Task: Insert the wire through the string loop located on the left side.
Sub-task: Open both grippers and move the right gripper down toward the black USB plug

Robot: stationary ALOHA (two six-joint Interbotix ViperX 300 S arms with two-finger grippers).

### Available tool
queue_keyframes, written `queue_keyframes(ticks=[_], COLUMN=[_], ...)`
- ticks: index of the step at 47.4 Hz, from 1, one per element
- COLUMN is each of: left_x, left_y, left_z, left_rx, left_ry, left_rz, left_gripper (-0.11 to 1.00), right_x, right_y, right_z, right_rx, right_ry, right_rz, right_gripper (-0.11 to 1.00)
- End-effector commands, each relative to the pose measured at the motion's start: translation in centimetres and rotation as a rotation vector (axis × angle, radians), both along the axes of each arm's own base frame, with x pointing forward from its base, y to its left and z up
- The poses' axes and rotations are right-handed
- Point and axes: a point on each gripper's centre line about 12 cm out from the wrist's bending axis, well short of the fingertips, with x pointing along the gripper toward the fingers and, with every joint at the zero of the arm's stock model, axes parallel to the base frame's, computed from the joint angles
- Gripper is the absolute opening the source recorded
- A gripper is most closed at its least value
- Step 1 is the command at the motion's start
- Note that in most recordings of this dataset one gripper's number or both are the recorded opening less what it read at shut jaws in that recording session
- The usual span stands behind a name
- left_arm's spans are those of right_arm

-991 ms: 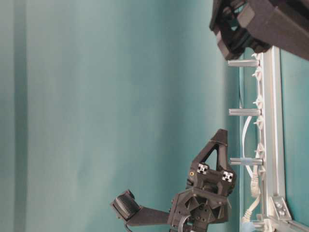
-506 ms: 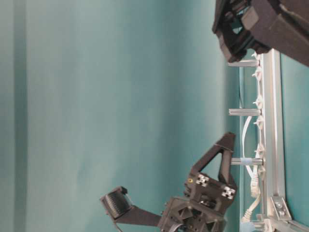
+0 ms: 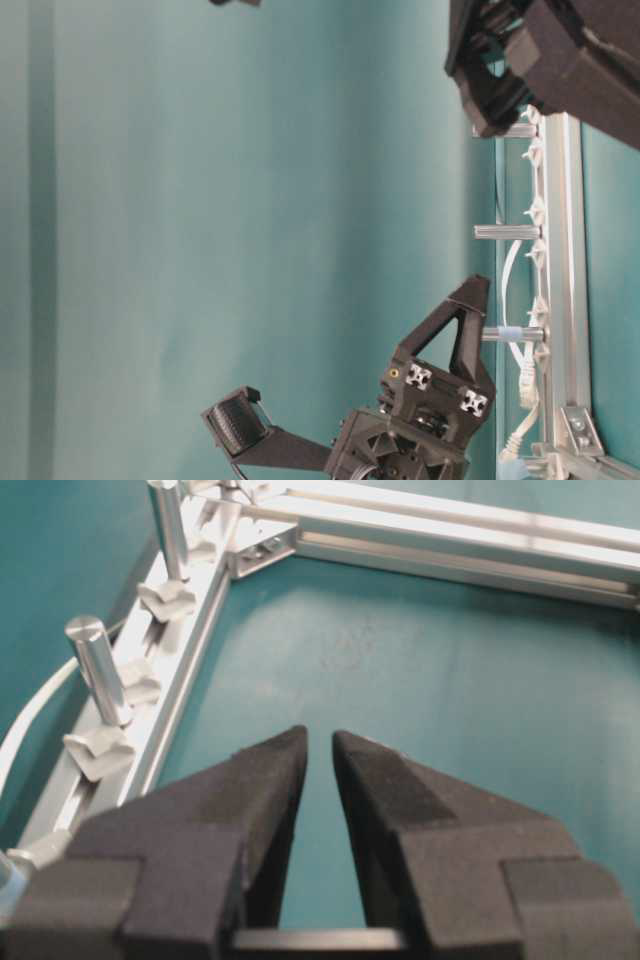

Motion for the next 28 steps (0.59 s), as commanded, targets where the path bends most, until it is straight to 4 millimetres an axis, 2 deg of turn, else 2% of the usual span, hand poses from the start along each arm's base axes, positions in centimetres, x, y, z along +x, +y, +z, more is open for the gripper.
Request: queue_keyframes(ticks=[1,5,10,11,22,28], left_x=[0.2,0.1,0.0,0.0,-0.9,-1.8], left_y=[-0.1,-0.2,-0.4,-0.5,-0.7,-0.9], left_z=[1.3,1.2,1.0,1.0,1.6,1.6], left_rx=[0.011,0.010,0.004,0.004,-0.004,-0.008], left_ry=[-0.035,-0.025,-0.001,0.004,0.034,0.039], left_rz=[-0.005,-0.008,-0.014,-0.016,-0.019,-0.018], left_gripper=[0.27,0.29,0.33,0.35,0.66,0.69], right_x=[0.6,0.7,0.7,0.6,-0.1,-0.2], right_y=[0.2,0.1,0.1,0.1,1.8,2.4], right_z=[1.3,1.4,1.3,1.3,1.2,0.7], right_rx=[0.021,0.035,0.062,0.066,0.109,0.121], right_ry=[-0.030,-0.028,-0.019,-0.019,-0.007,0.001], right_rz=[-0.009,-0.028,-0.061,-0.066,-0.111,-0.156], right_gripper=[0.06,0.25,0.56,0.59,0.59,0.59])
